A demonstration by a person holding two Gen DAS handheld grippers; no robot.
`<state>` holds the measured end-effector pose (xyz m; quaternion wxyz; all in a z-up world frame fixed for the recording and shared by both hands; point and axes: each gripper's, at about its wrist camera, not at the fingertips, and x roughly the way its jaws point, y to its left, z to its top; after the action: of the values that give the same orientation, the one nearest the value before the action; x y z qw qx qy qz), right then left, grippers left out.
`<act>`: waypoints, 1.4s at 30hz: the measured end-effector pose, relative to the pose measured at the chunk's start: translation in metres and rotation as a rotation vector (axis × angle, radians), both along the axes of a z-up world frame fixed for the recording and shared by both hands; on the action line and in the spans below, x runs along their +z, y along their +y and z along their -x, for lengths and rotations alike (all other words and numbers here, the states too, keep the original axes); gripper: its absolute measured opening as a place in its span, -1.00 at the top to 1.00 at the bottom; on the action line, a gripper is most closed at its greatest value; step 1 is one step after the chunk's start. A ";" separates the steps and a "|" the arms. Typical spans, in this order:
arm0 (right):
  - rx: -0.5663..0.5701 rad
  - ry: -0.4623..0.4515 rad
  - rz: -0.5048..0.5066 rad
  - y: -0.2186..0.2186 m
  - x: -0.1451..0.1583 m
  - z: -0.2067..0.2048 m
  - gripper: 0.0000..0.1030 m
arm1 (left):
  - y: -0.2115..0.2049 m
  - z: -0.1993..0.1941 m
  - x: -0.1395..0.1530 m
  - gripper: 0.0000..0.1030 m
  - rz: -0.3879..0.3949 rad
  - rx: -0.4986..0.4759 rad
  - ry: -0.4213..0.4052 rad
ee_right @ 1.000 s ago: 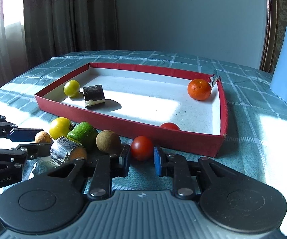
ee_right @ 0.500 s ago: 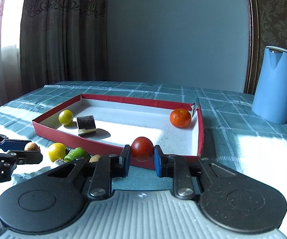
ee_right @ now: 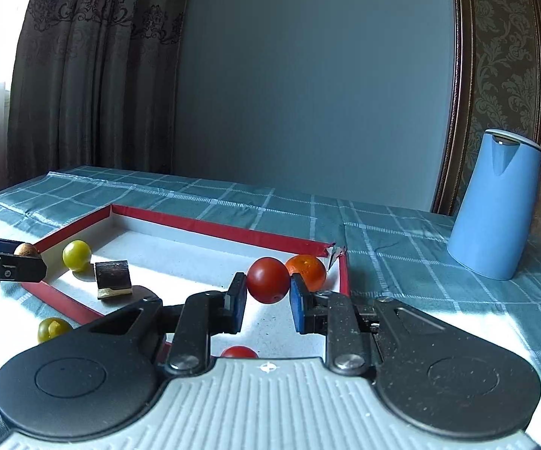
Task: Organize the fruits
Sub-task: 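Carry brown fruit and cherry tomato into the box and open both tools, then move left tool to the green tomato beside the box and close on it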
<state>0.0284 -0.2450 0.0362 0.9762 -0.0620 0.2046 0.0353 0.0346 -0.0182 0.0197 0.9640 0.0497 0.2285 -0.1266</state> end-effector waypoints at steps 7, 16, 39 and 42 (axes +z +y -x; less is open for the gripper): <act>-0.027 0.139 -0.034 -0.007 -0.015 -0.055 0.54 | -0.015 -0.055 0.001 0.56 -0.002 0.091 0.014; -0.047 0.232 -0.011 -0.005 -0.029 -0.081 0.54 | -0.030 -0.096 -0.017 0.48 -0.071 0.125 0.081; 0.147 0.080 0.017 -0.013 -0.020 0.057 -0.38 | 0.022 0.046 -0.018 -0.74 0.002 0.048 -0.033; 0.152 0.180 0.052 -0.006 -0.029 0.048 -0.38 | 0.012 0.049 -0.023 -0.74 -0.050 0.035 -0.027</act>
<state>-0.0200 -0.2508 0.0070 0.9465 -0.0992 0.2869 0.1092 -0.0140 -0.0058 -0.0036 0.9675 0.0715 0.2194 -0.1031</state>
